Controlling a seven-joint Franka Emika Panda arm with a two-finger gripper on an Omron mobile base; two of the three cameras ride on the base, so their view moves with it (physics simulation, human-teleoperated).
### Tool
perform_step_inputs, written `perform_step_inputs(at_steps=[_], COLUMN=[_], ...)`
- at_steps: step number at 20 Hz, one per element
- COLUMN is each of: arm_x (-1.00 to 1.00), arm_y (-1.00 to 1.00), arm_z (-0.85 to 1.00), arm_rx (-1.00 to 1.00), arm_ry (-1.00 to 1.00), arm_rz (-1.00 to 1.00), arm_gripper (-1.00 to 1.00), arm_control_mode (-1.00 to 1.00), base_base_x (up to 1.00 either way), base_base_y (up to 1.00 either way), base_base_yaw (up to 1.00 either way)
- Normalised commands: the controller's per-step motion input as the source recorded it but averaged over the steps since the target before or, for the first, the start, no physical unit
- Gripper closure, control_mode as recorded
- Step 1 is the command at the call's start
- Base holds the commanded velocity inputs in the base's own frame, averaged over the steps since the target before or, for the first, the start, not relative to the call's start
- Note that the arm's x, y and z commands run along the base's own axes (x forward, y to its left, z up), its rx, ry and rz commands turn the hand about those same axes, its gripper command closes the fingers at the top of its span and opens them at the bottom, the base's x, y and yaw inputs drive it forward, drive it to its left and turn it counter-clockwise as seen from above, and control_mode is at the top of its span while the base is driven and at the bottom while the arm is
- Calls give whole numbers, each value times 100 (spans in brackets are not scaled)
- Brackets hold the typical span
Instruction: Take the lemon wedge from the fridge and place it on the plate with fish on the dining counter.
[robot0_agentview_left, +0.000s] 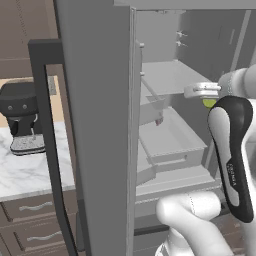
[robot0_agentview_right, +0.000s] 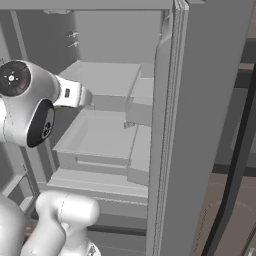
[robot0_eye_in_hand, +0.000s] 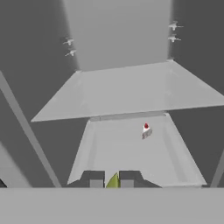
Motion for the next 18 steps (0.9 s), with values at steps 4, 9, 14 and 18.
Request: perform_step_inputs(at_steps=[4, 9, 14, 18], arm_x=[0, 0, -17, 0], arm_y=[0, 0, 0, 0], arm_z=[0, 0, 0, 0], arm_rx=[0, 0, 0, 0], arm_ry=[0, 0, 0, 0], arm_rz=[0, 0, 0, 0], arm_gripper=[100, 100, 100, 100], arm_control_mode=[-100, -100, -100, 100], base_base_x=[0, 0, 0, -91], base_base_y=[0, 0, 0, 0], base_base_yaw=[0, 0, 0, 16])
